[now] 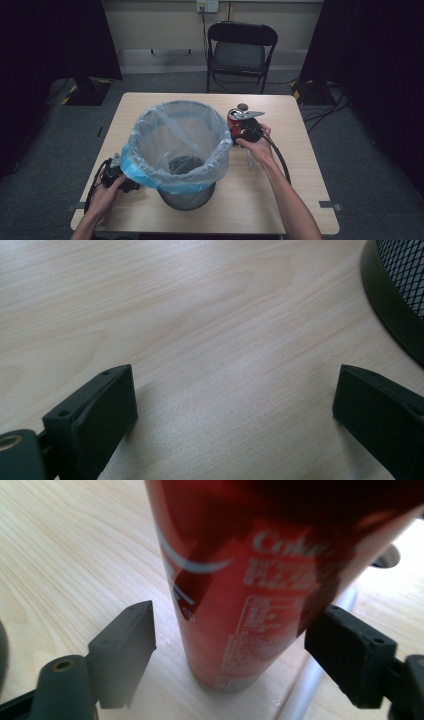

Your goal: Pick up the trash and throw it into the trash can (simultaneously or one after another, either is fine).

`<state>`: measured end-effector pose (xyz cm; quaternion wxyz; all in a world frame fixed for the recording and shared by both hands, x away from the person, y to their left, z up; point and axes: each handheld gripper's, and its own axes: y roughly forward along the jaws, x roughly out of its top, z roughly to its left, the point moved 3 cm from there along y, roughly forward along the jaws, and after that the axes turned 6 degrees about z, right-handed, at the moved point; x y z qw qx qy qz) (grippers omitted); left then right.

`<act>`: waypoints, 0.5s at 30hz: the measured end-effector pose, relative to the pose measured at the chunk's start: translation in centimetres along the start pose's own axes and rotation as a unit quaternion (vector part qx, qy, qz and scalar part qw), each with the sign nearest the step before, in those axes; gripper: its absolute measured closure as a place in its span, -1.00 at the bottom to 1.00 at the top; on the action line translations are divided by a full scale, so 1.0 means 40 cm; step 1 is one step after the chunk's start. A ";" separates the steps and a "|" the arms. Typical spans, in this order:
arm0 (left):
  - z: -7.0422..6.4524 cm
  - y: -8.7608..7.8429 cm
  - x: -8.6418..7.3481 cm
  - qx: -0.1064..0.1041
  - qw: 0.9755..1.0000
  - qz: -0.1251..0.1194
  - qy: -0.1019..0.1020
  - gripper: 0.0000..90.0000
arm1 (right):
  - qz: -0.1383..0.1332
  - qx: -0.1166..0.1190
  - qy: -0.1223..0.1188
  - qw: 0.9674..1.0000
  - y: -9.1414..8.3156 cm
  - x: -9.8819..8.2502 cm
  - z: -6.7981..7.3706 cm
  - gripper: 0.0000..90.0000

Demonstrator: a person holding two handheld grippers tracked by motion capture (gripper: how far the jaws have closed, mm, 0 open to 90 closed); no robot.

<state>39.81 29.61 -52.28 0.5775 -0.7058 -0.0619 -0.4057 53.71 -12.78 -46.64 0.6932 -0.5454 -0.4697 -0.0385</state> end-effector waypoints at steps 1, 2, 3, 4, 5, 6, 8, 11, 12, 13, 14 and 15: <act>0.000 0.000 0.000 0.000 1.000 0.000 0.000 -0.93 | 0.004 -0.003 0.002 1.000 0.006 -0.002 0.000 -0.54; 0.000 0.000 0.000 0.000 1.000 0.000 0.000 -0.93 | 0.006 -0.004 0.002 1.000 0.007 -0.003 -0.001 -0.52; 0.000 0.000 0.000 0.000 1.000 -0.001 0.000 -0.93 | 0.003 -0.005 0.002 1.000 0.010 -0.004 -0.003 -0.49; 0.000 0.000 0.000 0.000 1.000 0.000 0.000 -0.93 | 0.003 -0.005 0.005 1.000 0.012 -0.004 -0.004 -0.47; 0.000 0.000 0.000 0.000 1.000 0.000 0.000 -0.93 | 0.003 -0.005 0.002 1.000 0.015 -0.005 -0.006 -0.44; 0.000 0.000 0.000 0.000 1.000 0.000 0.000 -0.93 | 0.004 -0.004 0.003 1.000 0.017 -0.005 -0.005 -0.42; 0.000 0.000 0.000 0.000 1.000 0.000 0.000 -0.93 | 0.003 -0.002 0.000 1.000 0.020 -0.006 -0.004 -0.41; 0.000 0.000 0.000 0.000 1.000 0.000 0.000 -0.93 | 0.010 -0.005 -0.004 1.000 0.031 -0.009 -0.003 -0.36; 0.000 0.000 0.000 0.000 1.000 0.000 0.000 -0.93 | 0.013 -0.005 -0.004 1.000 0.032 -0.010 -0.003 -0.31; 0.000 0.000 0.000 0.000 1.000 -0.001 0.000 -0.93 | 0.013 -0.006 -0.006 1.000 0.034 -0.011 -0.003 -0.28; 0.000 0.000 0.000 0.000 1.000 0.000 0.000 -0.93 | 0.012 -0.006 -0.006 1.000 0.034 -0.010 -0.005 -0.27; 0.000 0.000 0.000 0.000 1.000 -0.001 0.000 -0.93 | 0.010 -0.004 0.000 1.000 0.034 -0.009 -0.004 -0.27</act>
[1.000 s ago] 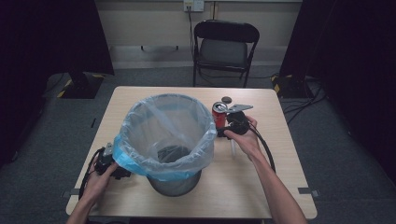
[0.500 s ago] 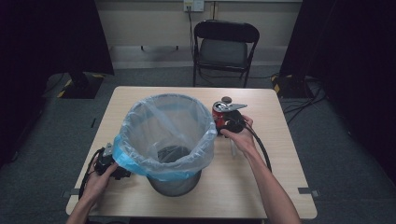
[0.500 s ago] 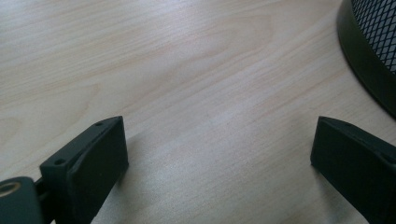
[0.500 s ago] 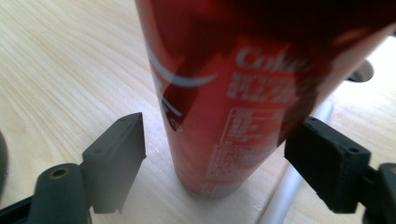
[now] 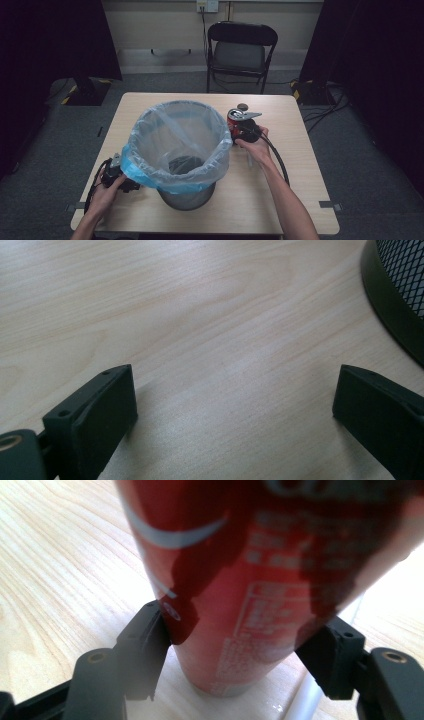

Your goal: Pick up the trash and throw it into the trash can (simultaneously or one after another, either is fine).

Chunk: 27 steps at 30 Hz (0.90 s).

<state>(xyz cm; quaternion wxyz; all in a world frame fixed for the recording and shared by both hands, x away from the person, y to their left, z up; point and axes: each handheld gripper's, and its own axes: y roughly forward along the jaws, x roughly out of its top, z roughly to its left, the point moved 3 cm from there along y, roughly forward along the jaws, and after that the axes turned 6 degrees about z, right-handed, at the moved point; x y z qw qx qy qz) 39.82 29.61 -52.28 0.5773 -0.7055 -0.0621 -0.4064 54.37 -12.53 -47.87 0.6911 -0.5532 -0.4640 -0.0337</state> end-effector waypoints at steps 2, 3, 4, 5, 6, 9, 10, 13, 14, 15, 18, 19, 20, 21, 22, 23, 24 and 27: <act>0.000 0.000 0.000 0.000 1.000 0.001 -0.001 -0.93 | -0.002 0.002 -0.004 1.000 0.000 -0.001 -0.001 -0.26; 0.000 0.000 0.000 0.000 1.000 0.000 0.000 -0.93 | -0.002 0.002 0.000 1.000 -0.001 -0.001 -0.001 -0.25; 0.000 0.000 0.000 0.000 1.000 0.001 -0.001 -0.93 | -0.003 0.002 0.002 1.000 -0.001 -0.001 -0.001 -0.25; 0.000 0.000 0.000 0.000 1.000 0.000 -0.001 -0.93 | -0.004 0.001 0.003 1.000 -0.003 0.000 0.000 -0.25; 0.000 0.000 0.000 0.000 1.000 0.001 -0.001 -0.93 | -0.007 -0.001 0.003 1.000 -0.005 0.002 0.001 -0.25; 0.000 0.000 0.000 0.000 1.000 0.000 0.000 -0.93 | -0.015 0.004 0.004 1.000 -0.013 0.007 0.005 -0.25; 0.000 0.000 0.000 0.000 1.000 0.000 0.000 -0.93 | -0.016 0.005 0.004 1.000 -0.016 0.009 0.006 -0.25; 0.000 0.000 0.000 0.000 1.000 0.001 0.000 -0.93 | -0.020 0.014 0.006 1.000 -0.024 0.011 0.011 -0.24; 0.000 0.000 0.000 0.000 1.000 0.001 -0.001 -0.93 | -0.021 0.018 0.007 1.000 -0.028 0.011 0.014 -0.24; 0.000 0.000 0.000 0.000 1.000 0.000 0.000 -0.93 | -0.023 0.024 0.011 0.999 -0.032 0.012 0.017 -0.24; 0.000 0.000 0.000 0.000 1.000 0.001 0.001 -0.93 | -0.030 0.030 0.017 0.999 -0.045 0.013 0.023 -0.24; -0.001 0.000 0.000 0.000 1.000 0.001 -0.001 -0.93 | -0.031 0.033 0.021 0.999 -0.049 0.013 0.025 -0.24; 0.000 0.000 0.000 0.000 1.000 0.001 -0.001 -0.93 | -0.035 0.037 0.022 0.998 -0.053 0.013 0.025 -0.24; 0.000 0.000 0.000 0.000 1.000 0.000 0.000 -0.93 | -0.036 0.039 0.024 0.998 -0.057 0.013 0.027 -0.24; 0.000 0.000 0.000 0.000 1.000 0.001 0.000 -0.93 | -0.037 0.041 0.025 0.998 -0.062 0.013 0.029 -0.24; 0.000 0.000 0.000 0.000 1.000 0.000 0.000 -0.93 | -0.039 0.043 0.025 0.998 -0.066 0.014 0.029 -0.24; 0.000 0.000 0.000 0.000 1.000 0.000 0.000 -0.93 | -0.042 0.044 0.027 0.998 -0.072 0.015 0.030 -0.24; 0.000 0.000 0.000 0.000 1.000 0.001 -0.001 -0.93 | -0.056 0.048 0.028 0.997 -0.093 0.022 0.029 -0.24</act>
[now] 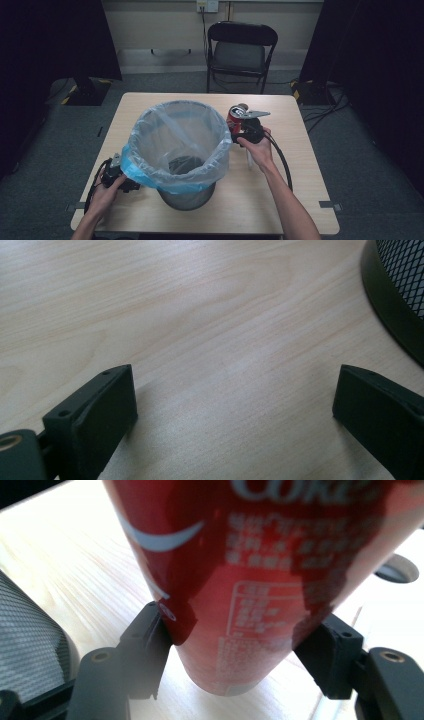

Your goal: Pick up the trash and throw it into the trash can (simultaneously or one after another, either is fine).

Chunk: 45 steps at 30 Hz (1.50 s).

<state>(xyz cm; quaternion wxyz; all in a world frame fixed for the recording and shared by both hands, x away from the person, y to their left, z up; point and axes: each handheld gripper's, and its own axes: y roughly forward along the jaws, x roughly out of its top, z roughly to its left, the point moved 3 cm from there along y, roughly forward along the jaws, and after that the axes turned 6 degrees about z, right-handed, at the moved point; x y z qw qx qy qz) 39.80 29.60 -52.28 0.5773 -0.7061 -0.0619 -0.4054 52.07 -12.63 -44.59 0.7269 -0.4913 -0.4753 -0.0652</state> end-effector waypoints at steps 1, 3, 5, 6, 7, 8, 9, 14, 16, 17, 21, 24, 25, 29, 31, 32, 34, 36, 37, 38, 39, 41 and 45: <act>0.000 0.000 0.000 0.000 1.000 -0.001 0.001 -0.93 | -0.005 0.000 0.002 1.000 -0.009 0.004 0.001 -0.24; 0.000 0.000 0.000 0.000 1.000 0.000 0.001 -0.93 | -0.012 0.003 0.005 1.000 -0.020 0.008 0.000 -0.24; 0.001 0.000 0.000 0.000 1.000 0.000 0.002 -0.93 | -0.017 0.002 0.004 1.000 -0.032 0.013 -0.001 -0.24; 0.000 0.000 0.000 0.000 1.000 0.000 0.000 -0.93 | -0.021 0.004 0.004 1.000 -0.039 0.015 -0.003 -0.24; 0.000 0.000 0.000 0.000 1.000 -0.001 0.001 -0.93 | -0.027 0.006 0.007 1.000 -0.047 0.017 -0.004 -0.24; 0.000 0.000 0.000 0.000 1.000 -0.001 0.001 -0.93 | -0.032 0.006 0.010 0.999 -0.053 0.020 -0.005 -0.24; 0.000 0.000 0.000 0.000 1.000 -0.001 0.001 -0.93 | -0.038 0.009 0.013 0.999 -0.062 0.024 -0.006 -0.24; 0.000 0.000 0.000 0.000 1.000 -0.001 0.000 -0.93 | -0.061 0.018 0.016 0.998 -0.093 0.042 0.000 -0.24; 0.000 0.000 0.000 0.000 1.000 -0.001 0.000 -0.93 | -0.067 0.019 0.013 0.997 -0.104 0.048 0.006 -0.24; 0.000 0.000 0.000 0.000 1.000 -0.001 0.001 -0.93 | -0.069 0.021 0.014 0.997 -0.109 0.049 0.009 -0.24; 0.000 0.000 0.000 0.000 1.000 -0.001 0.001 -0.93 | -0.075 0.027 0.013 0.997 -0.125 0.055 0.018 -0.24; 0.000 0.000 0.000 0.000 1.000 -0.001 0.000 -0.93 | -0.082 0.031 0.015 0.996 -0.139 0.060 0.024 -0.24; 0.000 0.000 0.000 0.000 1.000 -0.001 0.000 -0.93 | -0.088 0.033 0.018 0.995 -0.147 0.064 0.027 -0.24; 0.000 0.001 0.000 0.000 1.000 -0.001 0.000 -0.93 | -0.103 0.032 0.018 0.994 -0.175 0.083 0.035 -0.24; 0.000 0.001 0.001 0.000 1.000 -0.001 0.000 -0.93 | -0.109 0.033 0.014 0.993 -0.190 0.096 0.037 -0.24; 0.000 0.001 0.001 0.000 1.000 -0.001 0.000 -0.93 | -0.114 0.034 0.014 0.993 -0.195 0.102 0.038 -0.24; 0.000 0.001 0.000 0.000 1.000 -0.001 0.000 -0.93 | -0.120 0.037 0.016 0.992 -0.203 0.113 0.038 -0.23; 0.000 0.001 0.000 0.000 1.000 -0.001 0.000 -0.93 | -0.127 0.035 0.011 0.991 -0.210 0.122 0.040 -0.23; 0.000 0.000 0.000 0.000 1.000 -0.001 0.000 -0.93 | -0.130 0.035 0.012 0.991 -0.213 0.125 0.040 -0.23; 0.000 0.001 0.000 0.000 1.000 -0.001 0.000 -0.93 | -0.135 0.036 0.014 0.990 -0.218 0.131 0.039 -0.23; 0.000 0.001 0.000 0.000 1.000 -0.001 0.000 -0.93 | -0.139 0.035 0.014 0.990 -0.224 0.136 0.038 -0.23; 0.000 0.000 0.000 0.000 1.000 -0.001 0.000 -0.93 | -0.146 0.035 0.016 0.989 -0.235 0.147 0.035 -0.23; 0.000 0.001 0.000 0.000 1.000 -0.001 0.000 -0.93 | -0.164 0.035 0.016 0.986 -0.256 0.169 0.034 -0.23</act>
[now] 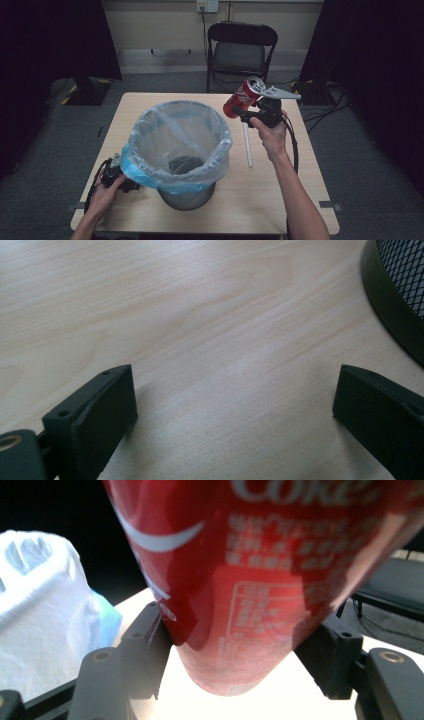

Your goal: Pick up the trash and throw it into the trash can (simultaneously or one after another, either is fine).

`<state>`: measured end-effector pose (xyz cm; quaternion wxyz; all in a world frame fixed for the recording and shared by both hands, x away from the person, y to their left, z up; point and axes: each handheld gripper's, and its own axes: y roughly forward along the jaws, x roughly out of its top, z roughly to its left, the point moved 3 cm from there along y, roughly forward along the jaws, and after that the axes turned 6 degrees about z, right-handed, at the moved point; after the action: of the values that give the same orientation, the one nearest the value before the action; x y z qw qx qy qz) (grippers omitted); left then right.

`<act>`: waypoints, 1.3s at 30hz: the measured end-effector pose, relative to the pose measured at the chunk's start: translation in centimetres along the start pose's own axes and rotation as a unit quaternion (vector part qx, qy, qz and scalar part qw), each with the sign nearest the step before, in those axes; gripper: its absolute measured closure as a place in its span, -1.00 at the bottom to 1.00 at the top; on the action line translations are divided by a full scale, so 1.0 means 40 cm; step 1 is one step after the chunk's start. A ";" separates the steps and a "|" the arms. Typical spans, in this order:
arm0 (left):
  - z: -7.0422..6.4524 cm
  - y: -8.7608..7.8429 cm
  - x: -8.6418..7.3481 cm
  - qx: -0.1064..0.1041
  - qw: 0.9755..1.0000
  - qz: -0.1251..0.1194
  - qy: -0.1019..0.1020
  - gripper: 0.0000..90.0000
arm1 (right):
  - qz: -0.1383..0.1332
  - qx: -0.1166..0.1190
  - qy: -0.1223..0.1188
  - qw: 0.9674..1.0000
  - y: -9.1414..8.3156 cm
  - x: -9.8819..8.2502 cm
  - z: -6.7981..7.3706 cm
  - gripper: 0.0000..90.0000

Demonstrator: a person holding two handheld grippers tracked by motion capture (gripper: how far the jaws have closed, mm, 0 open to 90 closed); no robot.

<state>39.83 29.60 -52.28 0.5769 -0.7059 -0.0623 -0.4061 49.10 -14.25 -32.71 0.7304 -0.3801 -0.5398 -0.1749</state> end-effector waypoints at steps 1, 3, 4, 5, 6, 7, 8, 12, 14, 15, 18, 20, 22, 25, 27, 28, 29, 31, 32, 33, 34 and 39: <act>0.000 0.000 0.000 0.000 1.000 0.000 0.000 -0.93 | -0.003 0.000 -0.001 1.000 -0.002 0.003 0.002 -0.23; 0.000 0.000 0.000 0.000 1.000 0.000 0.000 -0.93 | -0.009 -0.001 -0.003 1.000 -0.005 0.013 0.005 -0.23; 0.000 0.000 0.000 0.000 1.000 0.000 0.000 -0.93 | -0.015 -0.002 -0.003 1.000 -0.008 0.018 0.006 -0.23; 0.000 0.000 0.000 0.000 1.000 0.000 0.000 -0.93 | -0.020 -0.002 -0.001 1.000 -0.011 0.023 0.006 -0.23; 0.000 0.000 0.000 0.000 1.000 0.000 0.000 -0.93 | -0.025 0.000 0.001 1.000 -0.014 0.029 0.006 -0.23; 0.000 0.000 0.000 0.000 1.000 0.000 0.000 -0.93 | -0.030 0.001 0.001 1.000 -0.017 0.036 0.006 -0.23; 0.000 0.000 0.000 0.000 1.000 0.000 0.000 -0.93 | -0.038 0.002 0.002 0.999 -0.021 0.044 0.008 -0.23; 0.000 0.000 0.000 0.000 1.000 0.000 0.000 -0.93 | -0.055 0.003 -0.003 0.998 -0.029 0.068 0.022 -0.22; 0.000 0.000 0.000 0.000 1.000 0.000 0.000 -0.93 | -0.063 0.003 -0.006 0.998 -0.033 0.078 0.029 -0.22; 0.000 0.000 0.000 0.000 1.000 0.000 0.000 -0.93 | -0.069 0.005 -0.007 0.998 -0.036 0.084 0.032 -0.22; 0.000 0.000 0.000 0.000 1.000 0.000 0.000 -0.93 | -0.082 0.013 -0.007 0.997 -0.043 0.102 0.043 -0.22; 0.000 0.000 0.000 0.000 1.000 0.000 0.000 -0.93 | -0.091 0.018 -0.009 0.996 -0.047 0.114 0.050 -0.22; 0.000 0.000 0.000 0.000 1.000 0.000 0.000 -0.93 | -0.101 0.029 -0.007 0.994 -0.053 0.128 0.060 -0.22; 0.000 0.000 0.000 0.000 1.000 0.000 0.000 -0.93 | -0.112 0.044 -0.007 0.993 -0.062 0.143 0.074 -0.22; 0.000 0.000 0.000 0.000 1.000 0.000 0.000 -0.93 | -0.119 0.059 -0.008 0.991 -0.067 0.154 0.087 -0.22; 0.000 0.000 0.000 0.000 1.000 0.000 0.000 -0.93 | -0.120 0.065 -0.010 0.991 -0.070 0.158 0.096 -0.22; 0.000 0.000 0.000 0.000 1.000 0.000 0.000 -0.93 | -0.121 0.072 -0.011 0.990 -0.072 0.162 0.104 -0.22; 0.000 0.000 0.000 0.000 1.000 0.000 0.000 -0.93 | -0.125 0.086 -0.014 0.988 -0.077 0.169 0.120 -0.22; 0.000 0.000 0.000 0.000 1.000 0.000 0.000 -0.93 | -0.124 0.094 -0.011 0.988 -0.080 0.171 0.128 -0.21; 0.000 0.000 0.000 0.000 1.000 0.000 0.000 -0.93 | -0.124 0.106 -0.008 0.987 -0.083 0.174 0.137 -0.21; 0.000 0.000 0.000 0.000 1.000 0.000 0.000 -0.93 | -0.124 0.112 -0.008 0.986 -0.084 0.175 0.142 -0.21; 0.000 0.000 0.000 0.000 1.000 0.000 0.000 -0.93 | -0.117 0.134 -0.020 0.984 -0.091 0.178 0.171 -0.21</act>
<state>39.83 29.60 -52.28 0.5770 -0.7059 -0.0621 -0.4062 44.73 -10.42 -23.92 0.7382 -0.2165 -0.6138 -0.1773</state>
